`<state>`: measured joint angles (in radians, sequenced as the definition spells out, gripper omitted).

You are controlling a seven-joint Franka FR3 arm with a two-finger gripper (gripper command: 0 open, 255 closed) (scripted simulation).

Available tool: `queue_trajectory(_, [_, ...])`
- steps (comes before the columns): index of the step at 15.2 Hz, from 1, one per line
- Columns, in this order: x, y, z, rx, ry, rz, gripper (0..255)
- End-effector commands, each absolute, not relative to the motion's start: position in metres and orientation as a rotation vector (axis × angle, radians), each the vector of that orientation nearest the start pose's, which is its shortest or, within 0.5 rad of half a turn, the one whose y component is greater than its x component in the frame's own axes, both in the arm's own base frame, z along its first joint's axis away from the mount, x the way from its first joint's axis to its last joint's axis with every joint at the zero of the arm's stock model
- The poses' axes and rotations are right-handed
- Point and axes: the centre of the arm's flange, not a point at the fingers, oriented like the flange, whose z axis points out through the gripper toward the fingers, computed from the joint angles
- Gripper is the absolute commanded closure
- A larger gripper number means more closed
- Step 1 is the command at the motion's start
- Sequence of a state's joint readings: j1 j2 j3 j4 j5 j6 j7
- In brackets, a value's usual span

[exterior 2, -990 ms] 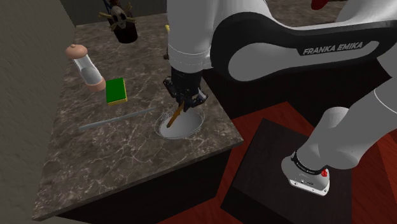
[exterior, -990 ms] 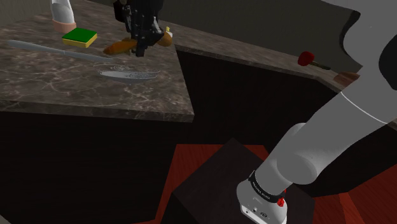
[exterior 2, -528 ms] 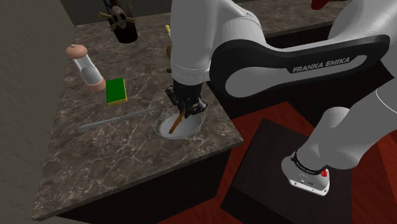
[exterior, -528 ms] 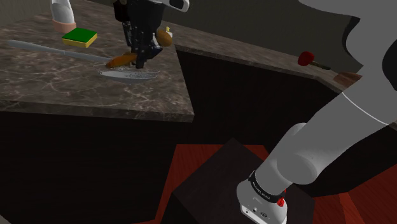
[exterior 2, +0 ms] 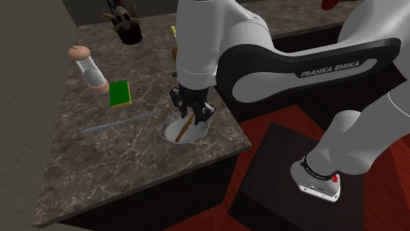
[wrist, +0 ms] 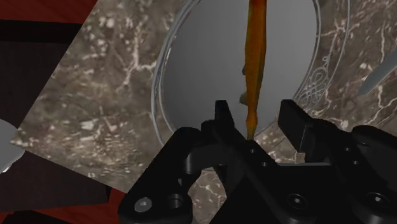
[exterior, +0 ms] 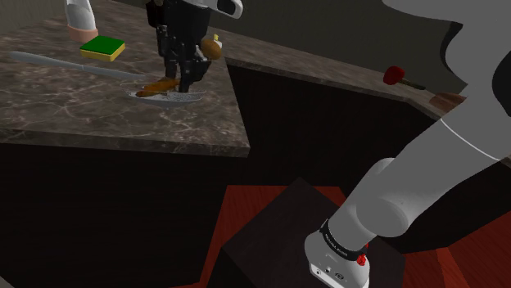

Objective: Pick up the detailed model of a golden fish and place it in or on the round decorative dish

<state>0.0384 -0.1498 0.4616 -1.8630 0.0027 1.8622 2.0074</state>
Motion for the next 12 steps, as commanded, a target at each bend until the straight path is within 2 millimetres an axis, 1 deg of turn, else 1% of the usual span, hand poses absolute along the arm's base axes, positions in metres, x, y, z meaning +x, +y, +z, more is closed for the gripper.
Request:
queue_trajectory(1, [0.461,0.268,0.583,-2.209,2.075,-0.156,0])
queue_trajectory(5, [0.461,0.268,0.583,-2.209,2.075,-0.156,0])
queue_trajectory(8, [0.455,0.268,0.623,-2.209,2.075,-0.156,0])
queue_trajectory(9, [0.454,0.268,0.633,-2.209,2.075,-0.156,0])
queue_trajectory(12, [0.454,0.268,0.633,-2.209,2.075,-0.156,0])
